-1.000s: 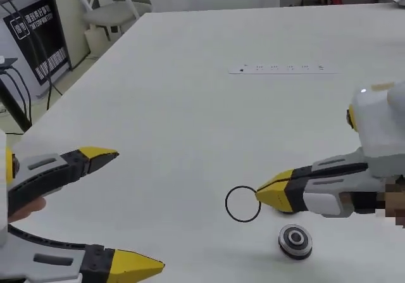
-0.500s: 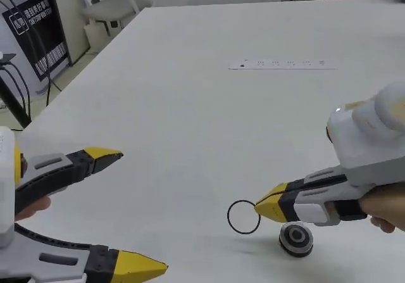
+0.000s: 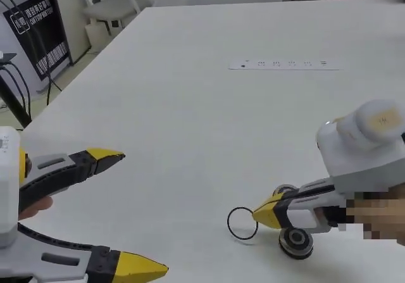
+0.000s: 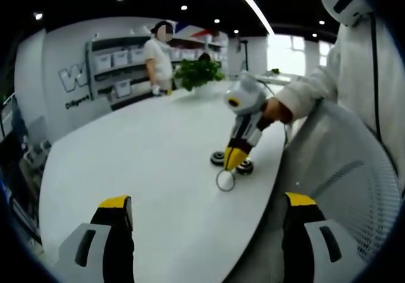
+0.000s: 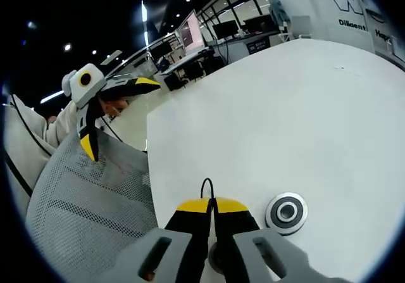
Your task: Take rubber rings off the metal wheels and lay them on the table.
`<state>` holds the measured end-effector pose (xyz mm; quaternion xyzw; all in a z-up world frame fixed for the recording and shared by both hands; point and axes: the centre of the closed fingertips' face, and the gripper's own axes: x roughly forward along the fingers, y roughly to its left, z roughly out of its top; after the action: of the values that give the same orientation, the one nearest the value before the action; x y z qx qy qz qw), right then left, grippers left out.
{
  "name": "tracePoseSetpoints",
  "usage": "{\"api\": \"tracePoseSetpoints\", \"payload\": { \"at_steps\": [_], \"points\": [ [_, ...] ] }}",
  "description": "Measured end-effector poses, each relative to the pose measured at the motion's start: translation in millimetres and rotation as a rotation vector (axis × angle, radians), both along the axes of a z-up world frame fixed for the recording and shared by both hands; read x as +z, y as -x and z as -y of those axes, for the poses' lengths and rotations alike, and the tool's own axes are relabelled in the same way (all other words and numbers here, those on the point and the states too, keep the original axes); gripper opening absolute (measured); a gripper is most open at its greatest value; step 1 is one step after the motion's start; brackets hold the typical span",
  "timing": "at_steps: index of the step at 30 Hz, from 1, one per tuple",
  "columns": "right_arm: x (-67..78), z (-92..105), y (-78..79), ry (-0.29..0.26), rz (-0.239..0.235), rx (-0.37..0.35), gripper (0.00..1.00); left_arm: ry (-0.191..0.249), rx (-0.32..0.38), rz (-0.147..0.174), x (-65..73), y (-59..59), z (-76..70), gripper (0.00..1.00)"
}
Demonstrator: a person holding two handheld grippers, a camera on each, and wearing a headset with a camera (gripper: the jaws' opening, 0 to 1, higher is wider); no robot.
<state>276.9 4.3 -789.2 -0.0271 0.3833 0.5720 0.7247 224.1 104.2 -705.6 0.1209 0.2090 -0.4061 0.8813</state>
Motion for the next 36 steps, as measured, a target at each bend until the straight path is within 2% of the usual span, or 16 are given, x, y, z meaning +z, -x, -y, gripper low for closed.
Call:
{"api": "tracePoseSetpoints", "payload": {
  "at_steps": [5, 22, 29, 36],
  "points": [
    [-2.5, -2.2, -1.2, -0.001, -0.014, -0.018, 0.00, -0.009, -0.012, -0.011, -2.9, 2.0, 0.7, 1.00],
    [-13.9, 1.5, -6.6, 0.044, 0.033, -0.030, 0.02, -0.036, -0.033, -0.032, -8.4, 4.8, 3.5, 0.98],
    [-12.1, 1.8, -8.0, 0.045, 0.048, -0.021, 0.03, -0.041, -0.034, -0.038, -10.2, 5.2, 2.6, 0.98],
    [-4.7, 5.1, -13.3, 0.050, 0.110, -0.014, 0.04, -0.041, -0.030, -0.040, -11.6, 4.2, 0.1, 0.98]
  ]
}}
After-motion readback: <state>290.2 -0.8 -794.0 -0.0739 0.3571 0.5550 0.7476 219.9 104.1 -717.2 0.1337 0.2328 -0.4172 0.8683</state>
